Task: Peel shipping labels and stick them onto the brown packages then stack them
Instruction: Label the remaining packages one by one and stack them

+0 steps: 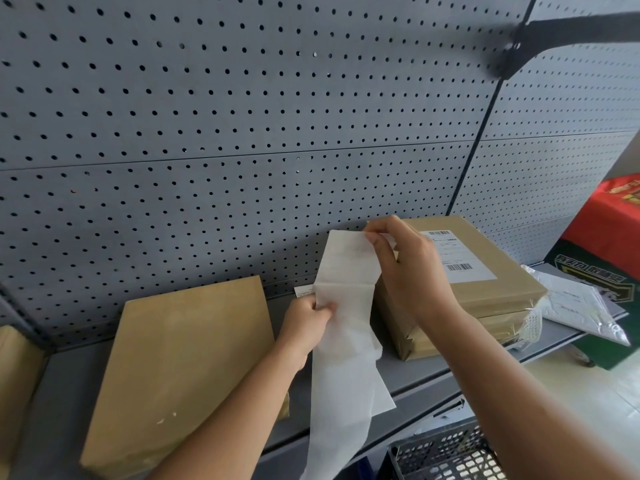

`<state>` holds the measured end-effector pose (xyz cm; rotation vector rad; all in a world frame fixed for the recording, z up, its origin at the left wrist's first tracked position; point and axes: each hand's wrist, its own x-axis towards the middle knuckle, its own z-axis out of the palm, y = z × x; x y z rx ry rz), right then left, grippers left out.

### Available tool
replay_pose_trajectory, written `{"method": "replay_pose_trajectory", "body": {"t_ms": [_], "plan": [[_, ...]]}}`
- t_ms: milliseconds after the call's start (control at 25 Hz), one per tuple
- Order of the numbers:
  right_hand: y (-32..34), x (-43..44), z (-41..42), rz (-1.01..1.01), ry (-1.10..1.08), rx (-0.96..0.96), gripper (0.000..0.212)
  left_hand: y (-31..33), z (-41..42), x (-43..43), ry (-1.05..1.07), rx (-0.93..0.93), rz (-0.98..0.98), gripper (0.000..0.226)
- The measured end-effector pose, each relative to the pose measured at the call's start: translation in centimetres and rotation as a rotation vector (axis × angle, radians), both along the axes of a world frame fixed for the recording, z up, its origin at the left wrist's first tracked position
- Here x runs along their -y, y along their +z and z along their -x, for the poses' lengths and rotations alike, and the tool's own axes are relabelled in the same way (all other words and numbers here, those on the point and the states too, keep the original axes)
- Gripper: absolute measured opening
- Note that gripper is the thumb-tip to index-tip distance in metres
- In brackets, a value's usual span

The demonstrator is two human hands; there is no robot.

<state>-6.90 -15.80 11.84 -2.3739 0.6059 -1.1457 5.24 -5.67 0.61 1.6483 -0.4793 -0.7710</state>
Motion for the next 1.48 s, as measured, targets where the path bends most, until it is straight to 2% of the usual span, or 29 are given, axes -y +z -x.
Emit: {"method": "replay_pose_trajectory", "body": {"t_ms": [280,480,560,600,720,800,960,1040,1160,1320,1480], "plan": [[1.8,-0.3,0.5,0.017,0.014,0.062,0.008,-2.2,-0.2,1.5,0.008,0.073,-0.191,0.020],[2.4,-0.4,1.0,0.029,0.024,0.061,0.008,-2.5,0.1,1.2,-0.092,-0.014,-0.322,0.049],[2.0,-0.6,1.2,0.040,0.034,0.050,0.007,-1.2,0.4,0.4,-0.171,-0.079,-0.357,0.045],[1.7,-0.7,1.2,0.042,0.039,0.043,0.007,-0.5,0.5,-0.1,-0.229,-0.060,-0.397,0.041],[1.1,-1.0,1.0,0.044,0.057,0.022,0.007,1.7,0.3,-1.7,-0.275,0.212,-0.545,0.043],[0.8,-1.4,0.7,0.034,0.094,0.024,0.008,3.4,-0.4,-3.0,-0.200,0.203,-0.431,0.047],[0.1,-2.8,-0.3,0.075,0.196,0.049,0.007,6.9,-2.1,-6.7,-0.085,-0.274,0.044,0.077],[-0.6,-3.8,-1.0,0.107,0.258,0.040,0.008,7.6,-3.0,-8.2,-0.025,-0.386,0.160,0.079],[-1.9,-5.5,-2.0,0.164,0.364,-0.022,0.011,7.9,-4.2,-10.0,0.059,-0.434,0.248,0.068],[-3.2,-7.8,-3.3,0.254,0.490,-0.133,0.017,7.6,-5.5,-12.6,0.062,-0.423,0.262,0.059],[-3.8,-9.7,-4.2,0.296,0.548,-0.181,0.024,7.1,-6.3,-14.6,0.132,-0.318,0.232,0.031]]}}
